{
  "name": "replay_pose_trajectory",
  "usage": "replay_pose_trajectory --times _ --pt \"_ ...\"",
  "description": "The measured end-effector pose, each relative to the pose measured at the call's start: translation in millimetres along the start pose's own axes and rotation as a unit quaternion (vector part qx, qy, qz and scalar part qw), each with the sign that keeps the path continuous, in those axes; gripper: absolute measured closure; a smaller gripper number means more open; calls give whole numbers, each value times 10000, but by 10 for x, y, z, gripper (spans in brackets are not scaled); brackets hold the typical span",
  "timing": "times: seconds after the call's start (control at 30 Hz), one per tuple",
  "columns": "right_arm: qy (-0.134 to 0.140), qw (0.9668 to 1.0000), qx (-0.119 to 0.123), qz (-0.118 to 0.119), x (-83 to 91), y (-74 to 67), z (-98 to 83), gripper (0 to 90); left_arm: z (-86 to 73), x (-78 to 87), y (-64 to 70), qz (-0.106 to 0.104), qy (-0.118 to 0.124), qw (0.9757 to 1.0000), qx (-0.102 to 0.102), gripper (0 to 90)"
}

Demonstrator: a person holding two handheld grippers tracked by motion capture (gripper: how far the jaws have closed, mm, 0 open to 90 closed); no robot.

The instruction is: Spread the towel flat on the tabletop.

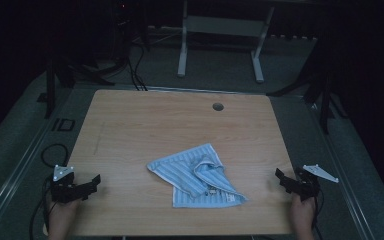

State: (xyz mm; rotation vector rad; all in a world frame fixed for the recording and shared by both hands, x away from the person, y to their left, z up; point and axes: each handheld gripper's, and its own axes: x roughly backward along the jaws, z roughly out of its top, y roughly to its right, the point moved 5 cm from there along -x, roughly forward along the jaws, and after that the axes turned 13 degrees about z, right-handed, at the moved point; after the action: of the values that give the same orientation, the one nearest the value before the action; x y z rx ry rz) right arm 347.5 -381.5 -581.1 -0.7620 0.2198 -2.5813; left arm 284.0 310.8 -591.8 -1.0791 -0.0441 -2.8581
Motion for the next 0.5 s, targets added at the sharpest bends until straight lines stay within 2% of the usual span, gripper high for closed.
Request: replay_pose_trajectory --times 0.07,0.13,0.2,0.23,0.27,0.33,0.37,0.4,0.43,0.47,0.5 --pt "-104 9999 -61 75 -16 4 -6 130 -2 -8 -6 -79 -105 9999 -6 20" --pt "-197 9998 8 71 -31 -11 -12 130 17 -15 -12 -197 -173 9997 -22 20" --pt "-256 9996 52 125 -40 -24 -14 130 17 -15 -12 -197 -173 9997 -22 20" --pt "-494 9981 160 341 -69 -52 -23 130 79 -31 -36 -244 -309 9990 -196 20" --pt "-584 9970 227 465 -82 -66 -27 130 95 -39 -43 -242 -358 9986 -302 21" --pt "-820 9946 338 547 -102 -88 -31 131 102 -61 -52 -285 -545 9965 -564 22" --pt "-820 9946 338 547 -102 -88 -31 131 102 -61 -52 -285 -545 9965 -564 22" --pt "-950 9928 399 614 -107 -104 -30 132 102 -61 -52 -285 -545 9965 -564 22" --pt "-1133 9891 606 716 -110 -135 -20 133 91 -86 -70 -293 -833 9907 -1032 22" --pt "-1210 9879 665 705 -110 -142 -18 134 88 -87 -72 -317 -905 9890 -1130 23" --pt "-1313 9862 696 733 -112 -147 -18 134 80 -83 -73 -395 -1053 9851 -1299 22"
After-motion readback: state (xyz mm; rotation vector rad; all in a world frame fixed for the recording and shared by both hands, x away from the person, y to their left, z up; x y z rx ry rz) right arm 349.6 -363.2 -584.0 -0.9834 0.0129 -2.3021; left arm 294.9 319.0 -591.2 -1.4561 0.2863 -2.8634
